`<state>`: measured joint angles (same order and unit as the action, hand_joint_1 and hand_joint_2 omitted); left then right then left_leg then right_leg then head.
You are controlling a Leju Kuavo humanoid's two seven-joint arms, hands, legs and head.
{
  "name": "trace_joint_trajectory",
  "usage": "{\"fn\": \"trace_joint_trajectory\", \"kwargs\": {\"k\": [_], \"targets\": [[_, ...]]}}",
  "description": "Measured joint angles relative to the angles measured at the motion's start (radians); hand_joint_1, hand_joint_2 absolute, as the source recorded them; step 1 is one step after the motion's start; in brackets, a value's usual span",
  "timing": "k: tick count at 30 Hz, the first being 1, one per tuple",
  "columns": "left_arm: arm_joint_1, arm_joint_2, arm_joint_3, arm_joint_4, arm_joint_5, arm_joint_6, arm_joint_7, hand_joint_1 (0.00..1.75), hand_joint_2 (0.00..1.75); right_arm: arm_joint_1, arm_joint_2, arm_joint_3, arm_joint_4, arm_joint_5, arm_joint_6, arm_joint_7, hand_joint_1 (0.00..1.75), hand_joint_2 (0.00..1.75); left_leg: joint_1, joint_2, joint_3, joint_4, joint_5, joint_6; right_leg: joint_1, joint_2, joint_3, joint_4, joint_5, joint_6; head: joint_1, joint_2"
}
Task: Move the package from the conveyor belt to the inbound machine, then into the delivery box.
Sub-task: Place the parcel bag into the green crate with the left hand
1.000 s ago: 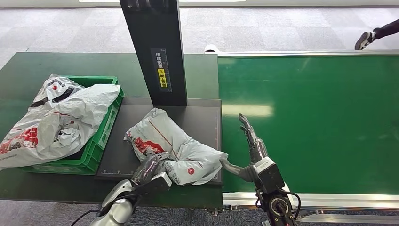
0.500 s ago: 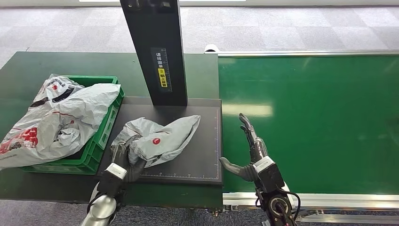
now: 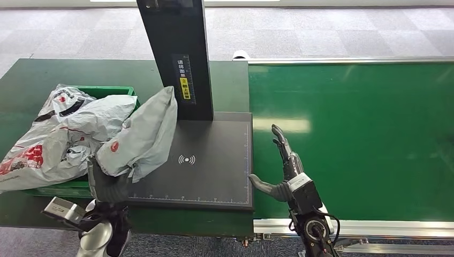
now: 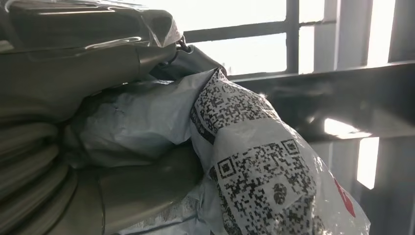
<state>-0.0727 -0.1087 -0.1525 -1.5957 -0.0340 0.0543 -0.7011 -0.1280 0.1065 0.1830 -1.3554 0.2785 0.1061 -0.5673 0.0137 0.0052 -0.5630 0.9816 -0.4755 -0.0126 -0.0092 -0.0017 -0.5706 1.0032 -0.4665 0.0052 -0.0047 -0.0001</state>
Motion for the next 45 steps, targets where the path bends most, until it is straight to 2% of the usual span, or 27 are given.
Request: {"fn": "trace_joint_trajectory", "kwargs": {"k": [8, 13, 16, 18, 20, 21, 24, 29, 33, 37, 40, 45], "targets": [[0.004, -0.004, -0.001, -0.078, 0.004, 0.007, 0.000, 1.75, 1.75, -0.008, 0.004, 0.000, 0.012, 0.000, 0.000, 0.000, 0.00, 1.75, 0.000, 0.000, 0.000, 0.000, 0.000, 0.000, 0.000, 0.000, 0.000, 0.000, 0.000, 0.000, 0.000, 0.000], [0.004, -0.013, 0.001, -0.122, 0.034, 0.061, 0.000, 1.75, 1.75, -0.012, 0.004, 0.001, 0.019, -0.005, -0.002, 0.000, 0.00, 1.75, 0.000, 0.000, 0.000, 0.000, 0.000, 0.000, 0.000, 0.000, 0.000, 0.000, 0.000, 0.000, 0.000, 0.000], [0.003, -0.017, 0.009, -0.177, 0.005, 0.174, 0.000, 1.75, 1.75, -0.014, 0.004, 0.002, 0.025, -0.009, -0.004, 0.000, 0.00, 1.75, 0.000, 0.000, 0.000, 0.000, 0.000, 0.000, 0.000, 0.000, 0.000, 0.000, 0.000, 0.000, 0.000, 0.000], [0.000, -0.005, 0.009, -0.211, -0.078, 0.348, 0.000, 1.75, 1.75, -0.014, 0.004, 0.005, 0.029, -0.012, -0.007, -0.001, 0.00, 1.75, 0.000, 0.000, 0.000, 0.000, 0.000, 0.000, 0.000, 0.000, 0.000, 0.000, 0.000, 0.000, 0.000, 0.000], [-0.006, 0.014, 0.013, -0.223, -0.235, 0.532, 0.000, 1.75, 1.75, -0.013, 0.004, 0.008, 0.034, -0.017, -0.012, -0.004, 0.00, 1.75, 0.000, 0.000, 0.000, 0.000, 0.000, 0.000, 0.000, 0.000, -0.001, 0.000, 0.000, 0.000, 0.000, 0.000], [-0.011, 0.020, 0.021, -0.224, -0.330, 0.592, 0.000, 1.75, 1.75, -0.012, 0.004, 0.009, 0.036, -0.020, -0.015, -0.007, 0.00, 1.75, 0.000, 0.000, 0.000, 0.000, 0.000, 0.000, 0.000, -0.001, -0.001, 0.000, 0.000, 0.000, 0.000, 0.000], [-0.029, 0.023, 0.072, -0.222, -0.515, 0.631, 0.000, 1.75, 1.75, -0.009, 0.004, 0.018, 0.040, -0.023, -0.021, -0.014, 0.00, 1.75, 0.000, 0.001, 0.000, 0.000, 0.000, 0.000, 0.000, 0.000, -0.001, 0.000, 0.000, 0.000, 0.000, 0.000], [-0.043, 0.020, 0.135, -0.214, -0.585, 0.639, 0.001, 1.75, 1.75, -0.004, 0.003, 0.027, 0.045, -0.025, -0.027, -0.018, 0.00, 1.75, 0.000, 0.001, 0.000, 0.000, 0.000, 0.000, 0.000, 0.001, -0.001, 0.000, 0.000, 0.000, 0.000, 0.000], [-0.063, 0.007, 0.203, -0.214, -0.703, 0.640, 0.001, 1.75, 0.00, -0.004, 0.003, 0.031, 0.048, -0.030, -0.032, -0.019, 0.00, 1.75, 0.000, 0.001, 0.000, 0.000, 0.000, 0.000, 0.000, 0.001, -0.001, 0.000, 0.000, 0.000, 0.000, 0.000], [-0.085, -0.015, 0.278, -0.193, -0.840, 0.640, 0.001, 1.75, 0.00, -0.002, 0.002, 0.032, 0.052, -0.033, -0.041, -0.020, 0.00, 1.75, 0.000, 0.001, 0.000, 0.000, 0.000, 0.000, 0.000, 0.001, -0.001, 0.000, 0.000, 0.000, 0.000, 0.000], [-0.106, -0.039, 0.333, -0.113, -0.940, 0.640, 0.001, 1.75, 0.00, 0.003, 0.000, 0.031, 0.052, -0.031, -0.049, -0.020, 0.00, 1.75, 0.000, 0.001, 0.000, 0.000, 0.000, 0.000, 0.000, 0.001, -0.001, 0.000, 0.000, 0.000, 0.000, 0.000], [-0.125, -0.068, 0.383, -0.023, -0.966, 0.640, 0.001, 1.75, 0.00, 0.012, -0.002, 0.030, 0.052, -0.027, -0.052, -0.020, 0.00, 1.75, 0.000, 0.001, 0.000, 0.000, 0.000, 0.000, 0.000, 0.002, -0.002, 0.000, 0.000, 0.000, 0.000, 0.000]]}}
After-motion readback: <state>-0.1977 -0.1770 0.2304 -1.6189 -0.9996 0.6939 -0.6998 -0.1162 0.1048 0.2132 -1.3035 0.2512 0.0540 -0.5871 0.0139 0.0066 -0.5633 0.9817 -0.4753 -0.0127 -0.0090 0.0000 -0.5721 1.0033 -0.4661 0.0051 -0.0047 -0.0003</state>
